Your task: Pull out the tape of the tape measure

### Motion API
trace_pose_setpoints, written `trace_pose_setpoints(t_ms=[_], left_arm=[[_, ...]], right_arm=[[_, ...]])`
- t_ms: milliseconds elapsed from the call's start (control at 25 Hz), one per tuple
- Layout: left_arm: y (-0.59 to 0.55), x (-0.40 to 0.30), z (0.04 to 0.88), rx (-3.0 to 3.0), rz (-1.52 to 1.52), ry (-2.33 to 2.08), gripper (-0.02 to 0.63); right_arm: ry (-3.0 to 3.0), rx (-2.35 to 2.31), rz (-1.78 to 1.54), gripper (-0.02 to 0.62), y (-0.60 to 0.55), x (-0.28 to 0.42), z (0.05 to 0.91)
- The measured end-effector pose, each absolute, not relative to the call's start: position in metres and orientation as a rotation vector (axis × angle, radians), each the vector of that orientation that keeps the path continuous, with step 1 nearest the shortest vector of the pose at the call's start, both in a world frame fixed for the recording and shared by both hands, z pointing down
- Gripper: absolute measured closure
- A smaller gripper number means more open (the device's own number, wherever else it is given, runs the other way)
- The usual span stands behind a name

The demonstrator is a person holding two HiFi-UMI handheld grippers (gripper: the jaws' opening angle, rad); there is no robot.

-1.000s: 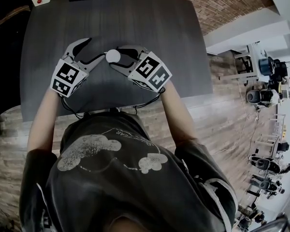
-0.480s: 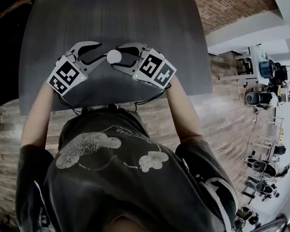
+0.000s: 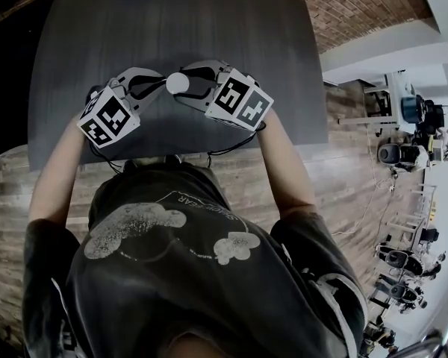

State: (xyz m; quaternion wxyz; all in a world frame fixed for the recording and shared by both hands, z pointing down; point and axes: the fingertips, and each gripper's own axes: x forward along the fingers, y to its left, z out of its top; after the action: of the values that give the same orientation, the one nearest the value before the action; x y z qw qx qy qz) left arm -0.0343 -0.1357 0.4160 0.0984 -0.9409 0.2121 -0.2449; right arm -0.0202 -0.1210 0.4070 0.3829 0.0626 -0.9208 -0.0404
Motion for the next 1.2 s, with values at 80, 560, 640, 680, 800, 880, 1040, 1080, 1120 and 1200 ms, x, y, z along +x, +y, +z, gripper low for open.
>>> trace_pose_setpoints(t_ms=[80,560,640,680,800,880,1040,1080,1120,1200], left_arm=[[-0.137,-0.036,0.413,-2.79,-0.701,0.66,0.591],[-0.148,-0.053,0.408,-2.931,-0.66,0.821,0.596],[-0.148,-0.056,0.41,-2.937,-0.675,0.833,0.597],[-0.148,-0.057,0.41,-2.938,-0.681,0.836,0.597],[-0.149,-0.06,0.408,-2.946,-0.682,0.839,0.597],[-0.15,-0.063,0.41,-2.964,-0.687,0.844,0.597],[-0.151,-0.076,0.412,-3.009,-0.71,0.875,0.597],[-0.152,-0.081,0.411,-3.019,-0.704,0.886,0.597],[-0.152,-0.087,0.41,-3.027,-0.699,0.898,0.597],[-0.151,-0.097,0.409,-3.041,-0.685,0.919,0.597]], right_arm=[[-2.377,0.189,-0.09,0.365,-0.124,-0.022,0.404],[-2.453,0.394,0.093,0.365,-0.137,-0.036,0.402],[-2.457,0.404,0.112,0.365,-0.137,-0.036,0.403],[-2.46,0.409,0.12,0.365,-0.136,-0.037,0.402],[-2.465,0.433,0.132,0.365,-0.138,-0.039,0.402],[-2.46,0.457,0.135,0.365,-0.141,-0.04,0.404],[-2.408,0.538,0.129,0.365,-0.15,-0.029,0.407],[-2.404,0.556,0.138,0.365,-0.152,-0.026,0.406],[-2.404,0.572,0.151,0.365,-0.153,-0.023,0.405],[-2.408,0.594,0.17,0.365,-0.153,-0.02,0.404]])
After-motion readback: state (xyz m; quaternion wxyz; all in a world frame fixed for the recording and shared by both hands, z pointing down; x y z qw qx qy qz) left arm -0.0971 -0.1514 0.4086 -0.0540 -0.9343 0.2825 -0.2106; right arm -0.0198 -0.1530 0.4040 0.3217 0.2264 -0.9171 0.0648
